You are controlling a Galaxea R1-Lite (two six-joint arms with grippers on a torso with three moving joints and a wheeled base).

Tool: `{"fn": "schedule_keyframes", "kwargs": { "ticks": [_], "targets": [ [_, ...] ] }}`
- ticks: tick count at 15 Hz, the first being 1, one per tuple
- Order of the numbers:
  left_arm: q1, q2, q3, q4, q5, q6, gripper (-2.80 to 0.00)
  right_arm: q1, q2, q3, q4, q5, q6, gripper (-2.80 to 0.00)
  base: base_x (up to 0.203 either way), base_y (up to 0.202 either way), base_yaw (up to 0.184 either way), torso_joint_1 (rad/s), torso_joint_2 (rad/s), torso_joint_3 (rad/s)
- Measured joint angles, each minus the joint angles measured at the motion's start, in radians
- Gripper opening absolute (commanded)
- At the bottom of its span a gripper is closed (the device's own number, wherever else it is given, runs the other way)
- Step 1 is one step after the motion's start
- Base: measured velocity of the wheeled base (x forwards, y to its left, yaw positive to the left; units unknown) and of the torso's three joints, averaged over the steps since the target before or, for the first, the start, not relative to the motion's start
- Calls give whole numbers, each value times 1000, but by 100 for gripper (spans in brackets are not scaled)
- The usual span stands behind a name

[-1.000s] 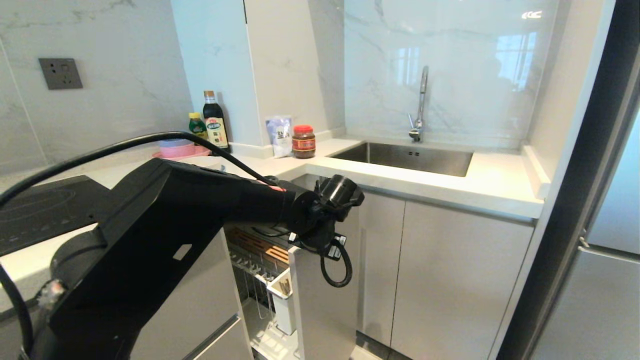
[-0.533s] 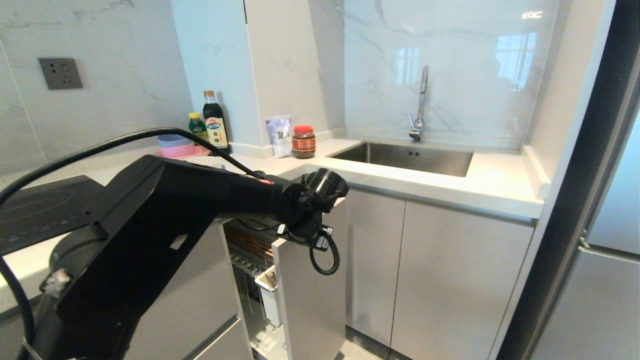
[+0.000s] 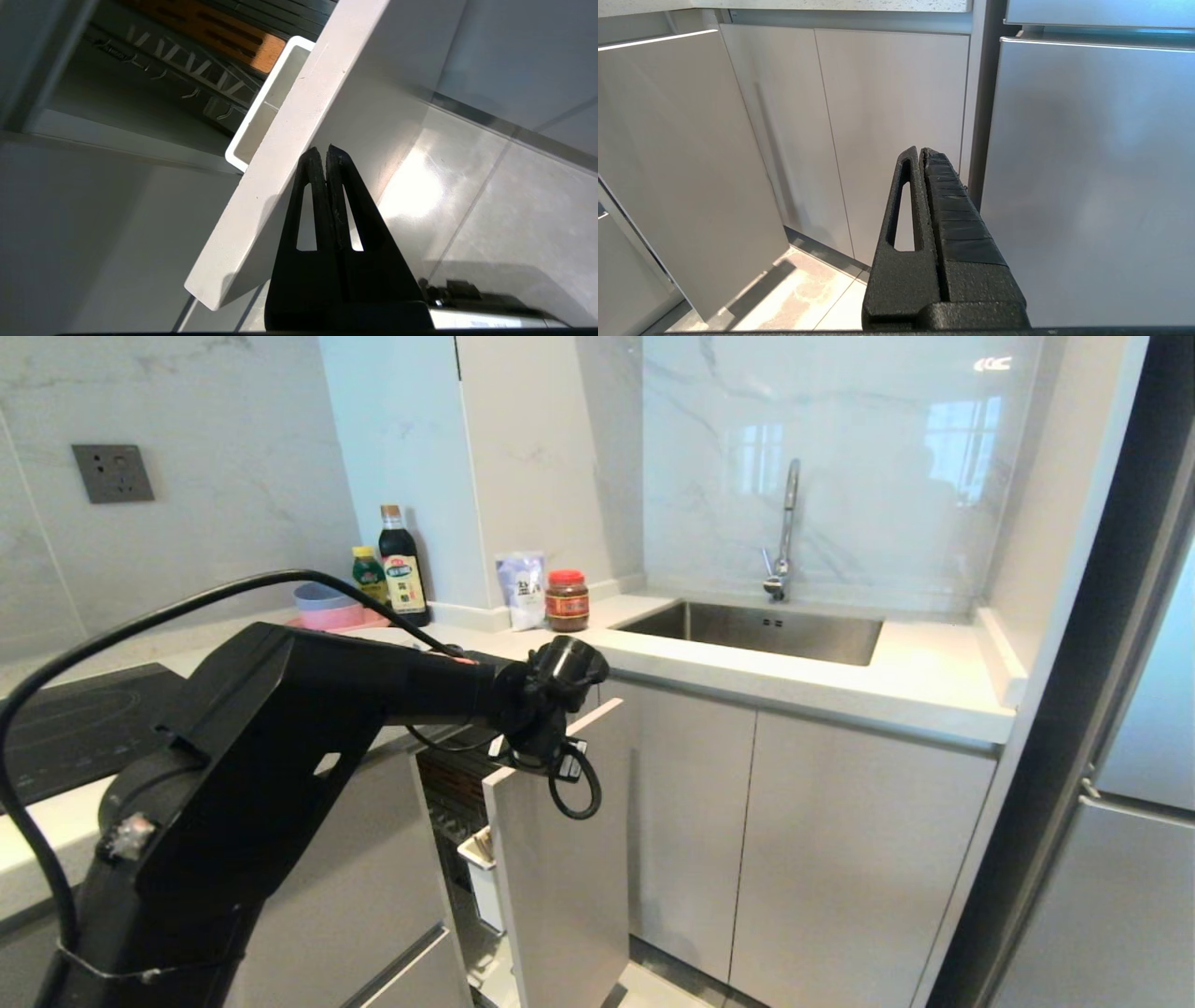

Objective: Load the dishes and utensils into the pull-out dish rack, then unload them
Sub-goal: Close the cupboard

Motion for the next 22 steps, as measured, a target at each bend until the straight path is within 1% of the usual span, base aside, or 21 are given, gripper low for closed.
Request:
{"fn": "schedule_keyframes", "kwargs": {
  "ticks": [2,6,9,11,13,15,18,22],
  "targets": [
    [22,13,-12,0,10,1,-280,0,0,0,0,0,0,-280,0,0,0,0,0,0],
    [34,36,-30,-1,25,12,-280,0,0,0,0,0,0,-280,0,0,0,0,0,0],
    [48,59,-48,-2,79,15,-280,0,0,0,-1,0,0,-280,0,0,0,0,0,0],
    [70,78,-72,-3,130,15,-280,0,0,0,0,0,0,-280,0,0,0,0,0,0],
    [87,93,-80,-22,157,24,-280,0,0,0,0,0,0,-280,0,0,0,0,0,0],
    [90,105,-83,-32,183,32,-280,0,0,0,0,0,0,-280,0,0,0,0,0,0],
    [106,115,-87,-37,187,36,-280,0,0,0,0,0,0,-280,0,0,0,0,0,0],
    [133,119,-90,-61,186,58,-280,0,0,0,0,0,0,-280,0,0,0,0,0,0]
  ]
}}
